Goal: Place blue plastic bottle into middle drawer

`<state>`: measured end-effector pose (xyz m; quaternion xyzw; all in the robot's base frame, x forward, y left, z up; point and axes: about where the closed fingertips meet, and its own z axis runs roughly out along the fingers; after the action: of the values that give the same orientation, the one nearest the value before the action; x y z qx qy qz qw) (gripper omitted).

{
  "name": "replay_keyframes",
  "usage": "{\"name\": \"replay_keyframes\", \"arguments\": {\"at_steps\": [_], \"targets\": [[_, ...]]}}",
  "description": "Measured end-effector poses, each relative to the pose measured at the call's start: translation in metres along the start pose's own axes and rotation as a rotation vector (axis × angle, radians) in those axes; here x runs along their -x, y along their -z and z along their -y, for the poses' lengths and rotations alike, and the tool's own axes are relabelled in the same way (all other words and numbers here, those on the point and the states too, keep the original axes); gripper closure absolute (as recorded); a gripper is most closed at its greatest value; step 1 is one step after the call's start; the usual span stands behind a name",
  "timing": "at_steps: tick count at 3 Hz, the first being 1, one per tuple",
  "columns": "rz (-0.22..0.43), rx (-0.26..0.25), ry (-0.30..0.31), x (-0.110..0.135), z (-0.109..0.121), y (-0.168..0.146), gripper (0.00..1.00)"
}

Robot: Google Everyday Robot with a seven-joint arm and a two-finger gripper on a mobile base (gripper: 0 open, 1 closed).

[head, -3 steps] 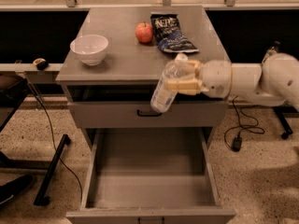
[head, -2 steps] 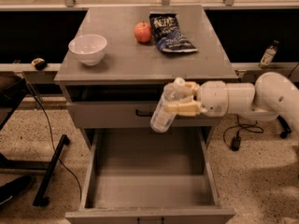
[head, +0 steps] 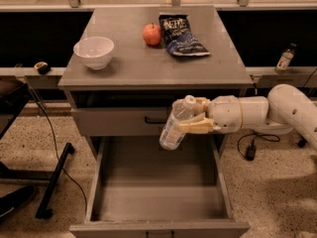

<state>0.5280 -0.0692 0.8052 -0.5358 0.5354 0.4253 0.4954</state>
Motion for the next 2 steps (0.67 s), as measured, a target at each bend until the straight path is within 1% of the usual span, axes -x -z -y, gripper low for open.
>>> {"name": "replay_keyframes", "arguments": {"at_steps": [1, 2], "targets": [[0.005, -0.004, -0.035, -0.047, -0.005, -0.007, 1.00], [-0.051, -0.019, -0.024, -0.124, -0.027, -0.017, 1.00]]}}
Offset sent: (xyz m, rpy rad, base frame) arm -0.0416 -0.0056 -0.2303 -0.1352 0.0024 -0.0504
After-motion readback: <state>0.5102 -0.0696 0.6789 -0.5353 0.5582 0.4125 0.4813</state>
